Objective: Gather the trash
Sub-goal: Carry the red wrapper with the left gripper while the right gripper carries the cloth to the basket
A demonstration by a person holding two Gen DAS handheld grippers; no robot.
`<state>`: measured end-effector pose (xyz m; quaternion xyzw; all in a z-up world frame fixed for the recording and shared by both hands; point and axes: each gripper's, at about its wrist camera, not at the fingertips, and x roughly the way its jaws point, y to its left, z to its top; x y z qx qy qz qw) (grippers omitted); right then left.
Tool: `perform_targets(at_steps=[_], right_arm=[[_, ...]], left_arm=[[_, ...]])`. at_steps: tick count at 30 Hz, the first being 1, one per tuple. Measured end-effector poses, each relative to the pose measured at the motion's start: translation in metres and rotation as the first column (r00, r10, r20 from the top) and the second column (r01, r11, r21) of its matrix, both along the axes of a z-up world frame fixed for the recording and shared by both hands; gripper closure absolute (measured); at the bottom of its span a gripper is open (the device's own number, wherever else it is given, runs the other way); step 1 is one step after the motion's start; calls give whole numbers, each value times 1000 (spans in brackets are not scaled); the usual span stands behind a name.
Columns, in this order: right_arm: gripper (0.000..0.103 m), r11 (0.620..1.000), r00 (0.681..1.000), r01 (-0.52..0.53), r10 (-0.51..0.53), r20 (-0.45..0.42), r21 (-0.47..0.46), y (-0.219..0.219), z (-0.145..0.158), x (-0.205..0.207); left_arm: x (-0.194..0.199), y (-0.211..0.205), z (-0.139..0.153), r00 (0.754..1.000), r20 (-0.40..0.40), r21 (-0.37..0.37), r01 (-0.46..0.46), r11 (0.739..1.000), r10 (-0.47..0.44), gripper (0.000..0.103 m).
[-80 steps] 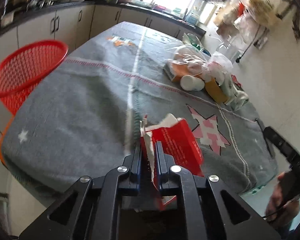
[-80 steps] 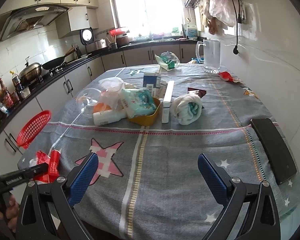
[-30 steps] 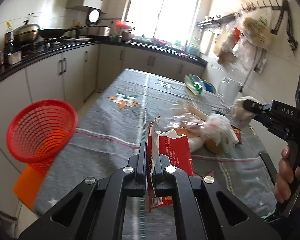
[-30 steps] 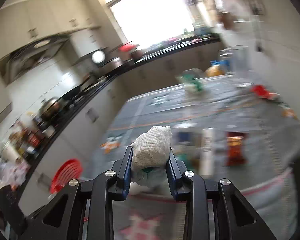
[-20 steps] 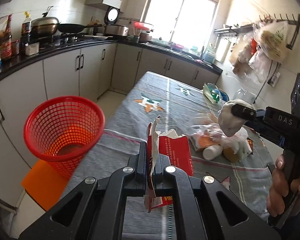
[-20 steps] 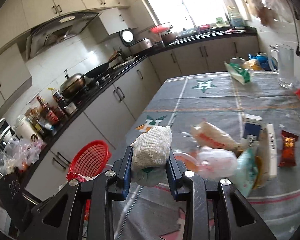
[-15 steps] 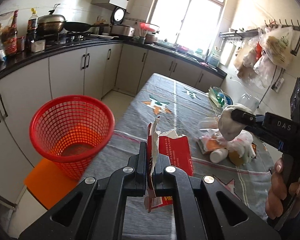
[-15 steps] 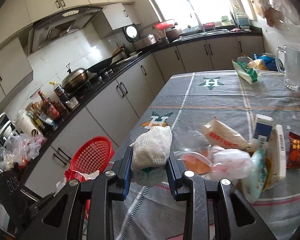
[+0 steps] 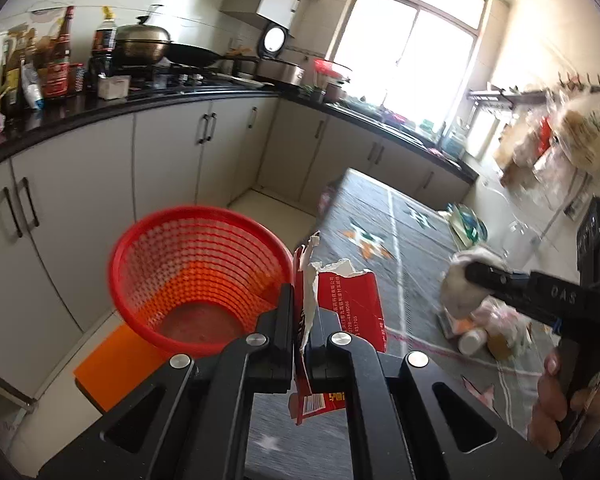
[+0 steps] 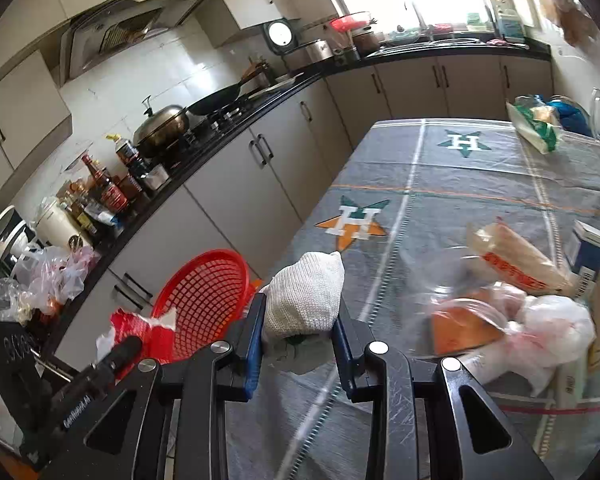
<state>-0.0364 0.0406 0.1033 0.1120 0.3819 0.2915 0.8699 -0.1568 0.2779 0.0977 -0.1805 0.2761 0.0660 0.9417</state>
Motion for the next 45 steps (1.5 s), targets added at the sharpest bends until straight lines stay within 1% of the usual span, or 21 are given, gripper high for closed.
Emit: perform_targets(at_steps=[6,10,15,20,26,30,34,42,45], right_arm=[[69,998,998,-59,59,-8,-11,36,3,5],[69,994,994,-104,104,-32,-11,65,1,12],[69,987,986,-156,155,-56,-23,104,-7,19],[69,984,984,-171,168,-64,-44,135,-15,31],[69,979,978,-192,185,-94,-75,165,-36,42],[69,975,975,-199,186,-121,-98,176,-51,50],[68,972,971,-205,188,-145,-115,185,-62,56],[64,966,966,-219,195,-169,-136,195,-75,56],[61,966,965,-221,196,-176,-136,194,-77,56]], left_arm=[[-2,41,8,997,15,-3,-71,997,71,99],[4,61,5,994,7,3,-107,994,107,99],[19,75,-11,992,-29,9,-118,993,119,99],[32,87,-31,990,-70,14,-125,992,126,99],[45,92,-55,987,-110,32,-112,993,115,99],[54,92,-69,985,-133,46,-104,994,109,99],[60,91,-76,984,-145,69,-96,993,106,99],[63,93,-84,982,-154,81,-94,992,106,99],[63,95,-86,982,-157,75,-95,993,106,97]])
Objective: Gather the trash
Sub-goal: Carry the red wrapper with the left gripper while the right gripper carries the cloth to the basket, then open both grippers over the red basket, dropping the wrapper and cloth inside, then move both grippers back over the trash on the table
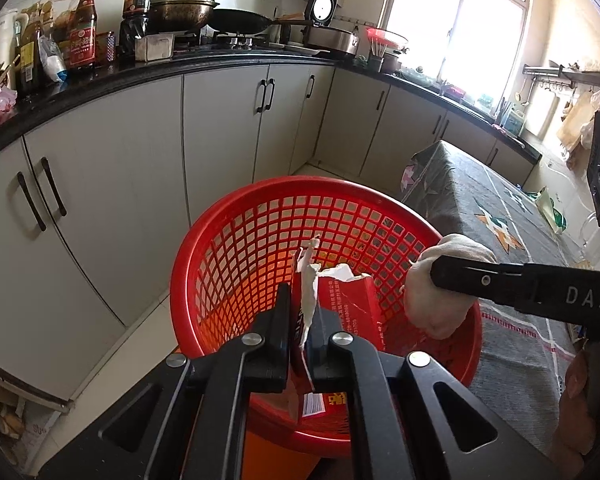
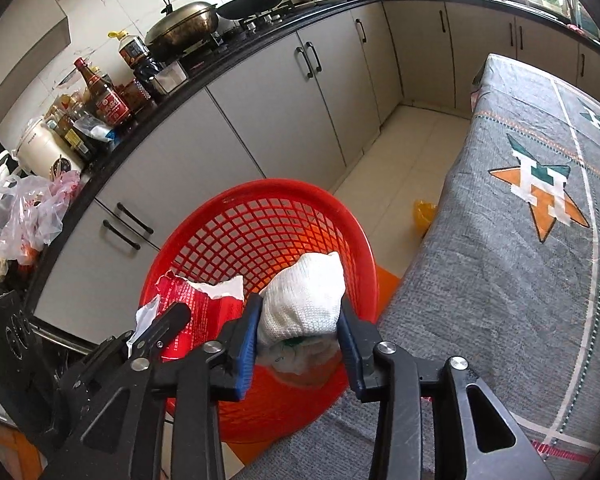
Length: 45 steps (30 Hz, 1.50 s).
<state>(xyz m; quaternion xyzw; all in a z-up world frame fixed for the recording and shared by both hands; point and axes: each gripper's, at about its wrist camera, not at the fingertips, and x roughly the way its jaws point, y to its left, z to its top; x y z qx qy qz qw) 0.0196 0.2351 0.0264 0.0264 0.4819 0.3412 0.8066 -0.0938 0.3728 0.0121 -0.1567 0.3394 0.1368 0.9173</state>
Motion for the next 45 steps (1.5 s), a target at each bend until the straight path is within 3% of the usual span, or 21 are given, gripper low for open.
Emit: perform_targets(at_steps=[2,7,18,22,35,45], right_arm=[[60,1000,1000,4,-4,-2,2,-1,0,0],[55,1000,1000,3,-3,-5,14,-5,4,-1],[54,998,1000,12,-13,28,62,-24,24,-14],[49,997,998,21,-24,51,69,-37,31,-25],[48,994,993,57,-65,93,88,-89,44,-53],[48,985,983,144,-153,102,94,-156,40,-70]], left_arm=[[0,0,0,1000,-3,-2,-1,1000,1,96],[-2,-2,1,1000,4,9,-5,1000,5,76],[-13,-10,15,999,30,49,-33,998,32,62],[-21,-19,22,998,46,77,-40,996,36,59],[-39,-58,39,997,78,116,-7,993,-2,53],[-36,-115,41,990,72,124,109,986,-118,50]])
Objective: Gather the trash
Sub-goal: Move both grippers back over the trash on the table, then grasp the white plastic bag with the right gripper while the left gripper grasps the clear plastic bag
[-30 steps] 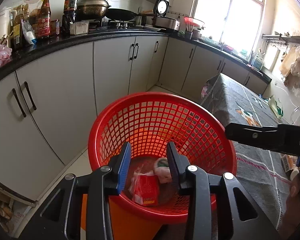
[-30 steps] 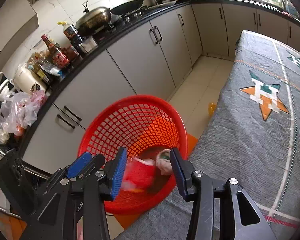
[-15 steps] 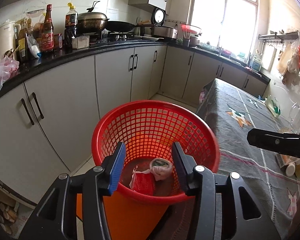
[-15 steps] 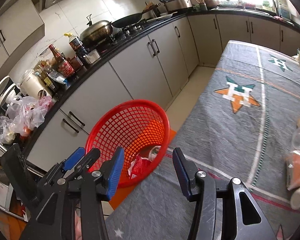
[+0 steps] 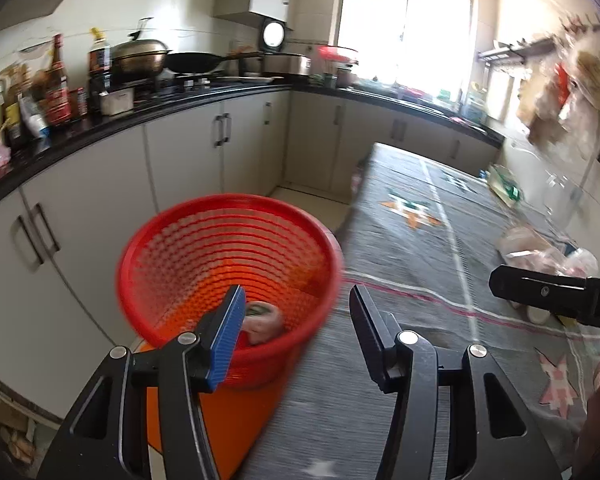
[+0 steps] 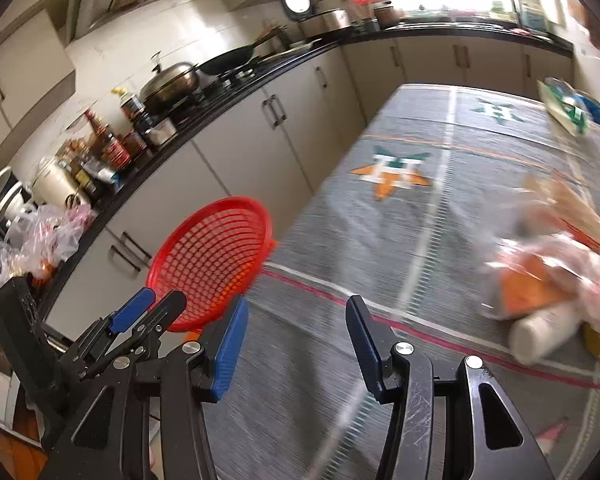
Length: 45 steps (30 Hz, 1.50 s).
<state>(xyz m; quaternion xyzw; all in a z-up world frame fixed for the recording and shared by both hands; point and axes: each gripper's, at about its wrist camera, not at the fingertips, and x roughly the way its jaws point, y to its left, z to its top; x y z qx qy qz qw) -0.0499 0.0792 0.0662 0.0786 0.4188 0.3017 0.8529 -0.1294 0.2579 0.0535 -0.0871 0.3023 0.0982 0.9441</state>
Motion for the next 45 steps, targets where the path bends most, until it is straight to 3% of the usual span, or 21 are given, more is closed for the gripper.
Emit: perform_targets(at_steps=[10,15,19,28,30,32,33,37,45], right_arm=[[48,988,990,136,-139,37,73,-103,15,-16],[48,963,958,255,-265,112,91,-165,30,-25],[48,939,932,332,-341,122,84,-196,33,-14],[48,962,956,273,-269,112,-18,-172,7,30],[59,968,964,244,-235,125,-57,-164,2,31],[79,968,964,228,-211,160,-100,-156,-1,28],[80,966,962,232,-211,174,-113,-155,-2,26],[91,968,958,243,-229,175,-65,-166,-1,22],[92,970,953,240,-242,185,30,-183,11,3]], left_arm=[[17,-71,3,990,-11,20,138,990,-138,47],[26,-106,1,977,-27,24,214,977,-213,47],[29,-133,-3,962,-41,42,273,961,-271,47],[37,-153,-2,947,-63,65,318,946,-314,43],[39,-154,0,945,-60,74,327,942,-323,40],[44,-156,1,941,-63,76,337,938,-333,39],[48,-157,1,938,-67,73,343,936,-339,39],[64,-161,0,935,-78,66,351,934,-346,38],[94,-147,10,939,-66,-67,334,940,-338,38]])
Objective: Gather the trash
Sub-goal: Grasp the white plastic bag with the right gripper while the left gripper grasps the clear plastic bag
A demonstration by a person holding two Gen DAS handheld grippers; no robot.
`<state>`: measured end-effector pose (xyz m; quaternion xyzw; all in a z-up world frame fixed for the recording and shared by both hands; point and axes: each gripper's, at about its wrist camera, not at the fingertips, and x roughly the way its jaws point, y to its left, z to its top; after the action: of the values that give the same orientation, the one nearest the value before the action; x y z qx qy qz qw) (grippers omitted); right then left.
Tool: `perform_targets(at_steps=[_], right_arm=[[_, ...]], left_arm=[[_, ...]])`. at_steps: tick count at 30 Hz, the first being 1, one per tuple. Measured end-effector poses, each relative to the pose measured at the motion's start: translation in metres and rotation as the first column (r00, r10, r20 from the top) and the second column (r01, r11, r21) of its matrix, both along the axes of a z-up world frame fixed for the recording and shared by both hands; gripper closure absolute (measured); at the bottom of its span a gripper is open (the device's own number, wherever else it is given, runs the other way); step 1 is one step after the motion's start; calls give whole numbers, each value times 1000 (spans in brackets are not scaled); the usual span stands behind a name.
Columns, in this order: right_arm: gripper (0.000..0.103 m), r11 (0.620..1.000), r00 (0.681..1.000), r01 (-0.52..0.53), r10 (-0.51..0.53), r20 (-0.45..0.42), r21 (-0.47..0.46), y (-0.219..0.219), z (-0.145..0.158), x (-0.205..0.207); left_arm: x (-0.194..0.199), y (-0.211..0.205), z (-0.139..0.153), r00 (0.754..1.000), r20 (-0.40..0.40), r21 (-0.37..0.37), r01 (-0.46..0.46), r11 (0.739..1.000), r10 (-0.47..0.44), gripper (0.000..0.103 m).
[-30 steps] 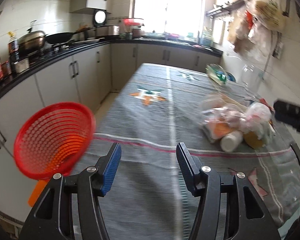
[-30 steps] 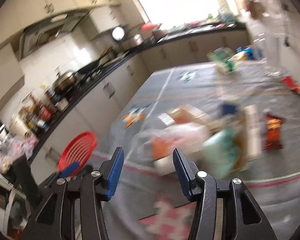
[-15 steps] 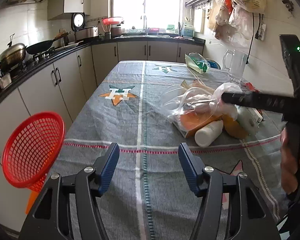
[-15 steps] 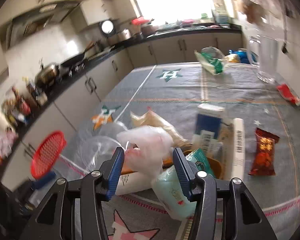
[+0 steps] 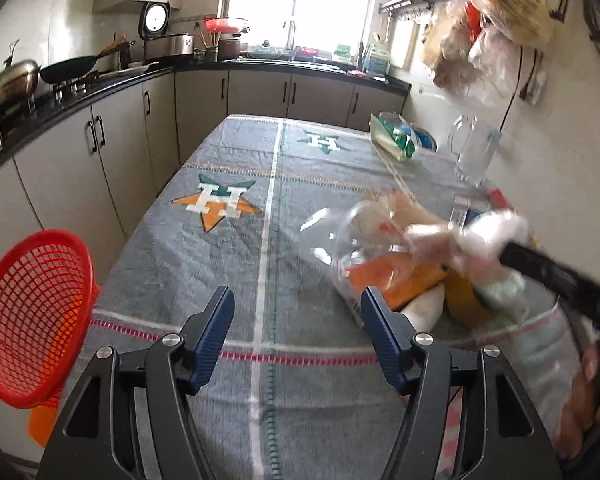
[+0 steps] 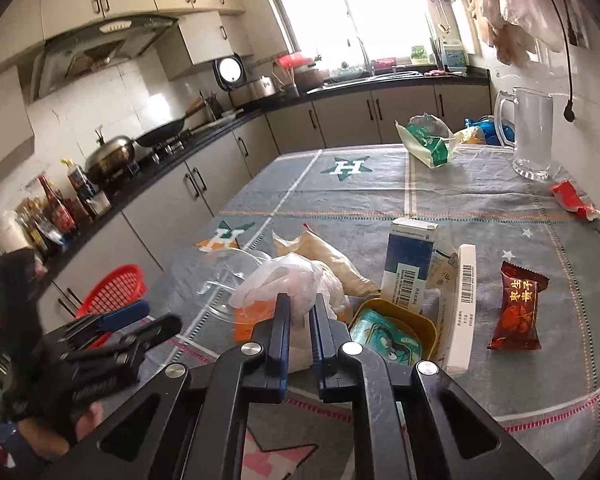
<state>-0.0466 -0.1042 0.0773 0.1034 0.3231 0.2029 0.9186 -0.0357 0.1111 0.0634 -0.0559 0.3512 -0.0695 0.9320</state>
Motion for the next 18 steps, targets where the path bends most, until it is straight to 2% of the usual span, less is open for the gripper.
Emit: perform_targets(at_steps=[8,11,12,13,14,15,18], right_arm=[[93,997,1000,-4,2,21,76,-15,7,-14],[93,996,1000,-5,3,20,89,-20,6,-16],[93,996,1000,-5,3,19,91,-21,6,-17],[93,995,1000,-5,3,17,95,-22,6,-17],[93,995,1000,-7,6,14,99,-24,5,-18],[93,995,1000,-10,9,12,99,-24,4,-18],[93,994,1000,-14,13,9,107,-26,3,-21]], left_arm=[[30,-18,-1,1000,-11,20,-1,1000,1,40],[44,-24,-8,999,-33,30,-4,1000,5,52],[49,-25,-12,999,-42,32,-6,999,8,61],[51,-27,-14,999,-51,34,-8,999,10,75],[54,-27,-18,998,-65,34,-10,999,12,82],[57,-27,-21,997,-77,31,-11,999,13,85],[54,-25,-23,998,-64,32,-22,999,24,86]])
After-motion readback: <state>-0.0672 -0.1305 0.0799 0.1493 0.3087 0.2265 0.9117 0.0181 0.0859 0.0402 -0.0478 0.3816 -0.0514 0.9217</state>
